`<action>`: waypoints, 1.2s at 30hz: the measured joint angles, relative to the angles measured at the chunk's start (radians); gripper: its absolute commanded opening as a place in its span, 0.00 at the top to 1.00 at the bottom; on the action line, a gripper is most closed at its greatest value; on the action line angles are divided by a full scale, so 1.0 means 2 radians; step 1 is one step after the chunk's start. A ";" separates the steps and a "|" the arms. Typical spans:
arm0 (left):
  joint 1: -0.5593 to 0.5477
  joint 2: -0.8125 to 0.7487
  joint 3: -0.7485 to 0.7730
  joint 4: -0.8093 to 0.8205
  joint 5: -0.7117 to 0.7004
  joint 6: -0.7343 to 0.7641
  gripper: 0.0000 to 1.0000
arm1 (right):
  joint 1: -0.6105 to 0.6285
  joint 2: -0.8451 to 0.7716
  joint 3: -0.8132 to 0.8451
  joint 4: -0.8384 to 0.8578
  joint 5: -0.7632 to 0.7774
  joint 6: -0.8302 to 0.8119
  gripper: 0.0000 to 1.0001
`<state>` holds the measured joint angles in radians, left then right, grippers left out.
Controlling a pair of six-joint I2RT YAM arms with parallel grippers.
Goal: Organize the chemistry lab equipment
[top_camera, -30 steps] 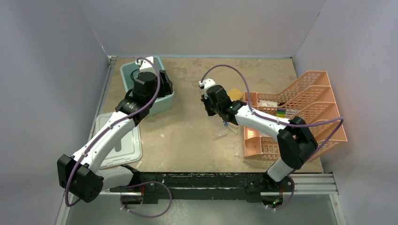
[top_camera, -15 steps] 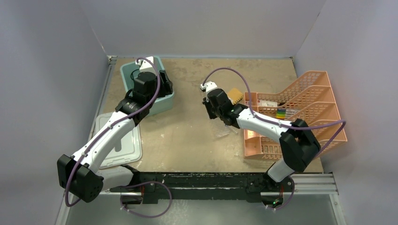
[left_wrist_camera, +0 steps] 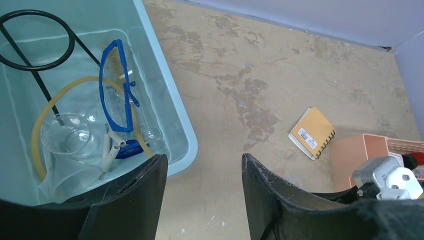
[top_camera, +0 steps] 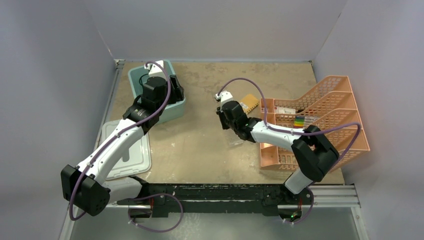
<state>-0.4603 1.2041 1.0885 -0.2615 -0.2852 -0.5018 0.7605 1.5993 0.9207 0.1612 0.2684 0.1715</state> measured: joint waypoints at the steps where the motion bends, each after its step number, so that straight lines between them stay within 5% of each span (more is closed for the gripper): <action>1: 0.000 0.000 0.000 0.000 0.000 0.000 0.45 | 0.000 0.000 -0.002 0.005 0.002 0.000 0.94; 18: 0.000 0.000 0.000 -0.001 -0.007 0.000 0.45 | 0.006 0.014 -0.048 0.135 0.050 -0.005 0.86; 26: 0.000 0.000 0.000 -0.001 -0.010 0.000 0.44 | 0.007 0.012 -0.060 0.136 0.034 0.000 0.46; 32: 0.000 0.000 0.000 -0.001 -0.013 0.000 0.35 | 0.007 -0.018 -0.021 0.037 0.014 0.027 0.30; 36: 0.000 -0.001 0.000 -0.001 -0.019 0.000 0.18 | -0.001 -0.068 0.006 -0.015 0.014 0.047 0.31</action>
<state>-0.4603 1.2030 1.0882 -0.2642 -0.3229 -0.5014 0.7586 1.4639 0.9337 0.1303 0.2955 0.2649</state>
